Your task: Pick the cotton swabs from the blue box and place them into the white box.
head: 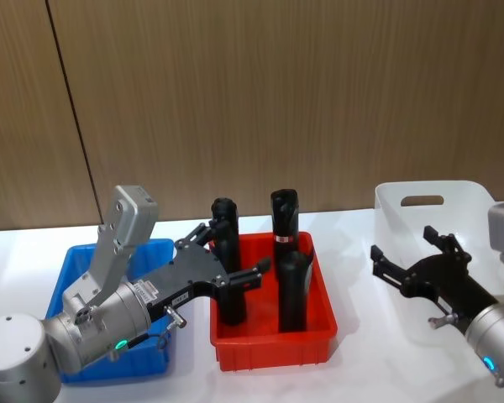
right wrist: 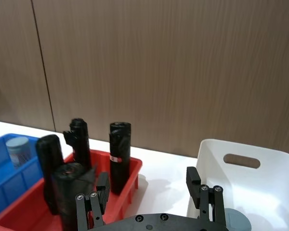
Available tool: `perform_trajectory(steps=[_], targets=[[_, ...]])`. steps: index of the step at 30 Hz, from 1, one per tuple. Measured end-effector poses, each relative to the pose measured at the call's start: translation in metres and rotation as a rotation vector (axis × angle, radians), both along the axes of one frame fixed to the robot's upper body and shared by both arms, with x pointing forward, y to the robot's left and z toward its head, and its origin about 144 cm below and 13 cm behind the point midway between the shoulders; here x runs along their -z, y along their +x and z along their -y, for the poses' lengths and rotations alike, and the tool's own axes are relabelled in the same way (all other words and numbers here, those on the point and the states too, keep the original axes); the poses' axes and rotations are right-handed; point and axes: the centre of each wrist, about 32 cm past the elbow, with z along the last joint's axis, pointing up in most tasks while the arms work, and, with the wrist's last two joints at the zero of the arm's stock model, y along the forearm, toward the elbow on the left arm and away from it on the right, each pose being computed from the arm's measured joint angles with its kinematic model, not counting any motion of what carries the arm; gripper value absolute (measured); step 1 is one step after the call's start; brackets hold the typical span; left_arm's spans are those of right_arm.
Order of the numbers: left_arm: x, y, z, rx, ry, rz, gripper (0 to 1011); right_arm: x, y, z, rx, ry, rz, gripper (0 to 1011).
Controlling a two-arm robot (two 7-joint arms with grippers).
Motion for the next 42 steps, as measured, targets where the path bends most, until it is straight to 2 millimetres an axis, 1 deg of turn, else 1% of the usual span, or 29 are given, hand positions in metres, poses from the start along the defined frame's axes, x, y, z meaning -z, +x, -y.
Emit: perform_trajectory(steps=[7,13,42], targets=[[0.002,-0.009,0.008,-0.076,0.017,0.021,1000,-0.002,-0.018,-0.01,-0.006,0.023,0.048,1001],[0.003,-0.015,0.014,-0.13,0.028,0.039,999,-0.003,-0.026,-0.014,-0.007,0.033,0.067,1001],[0.008,-0.05,0.042,-0.413,0.056,0.147,999,-0.004,-0.026,-0.014,-0.007,0.034,0.069,1001]])
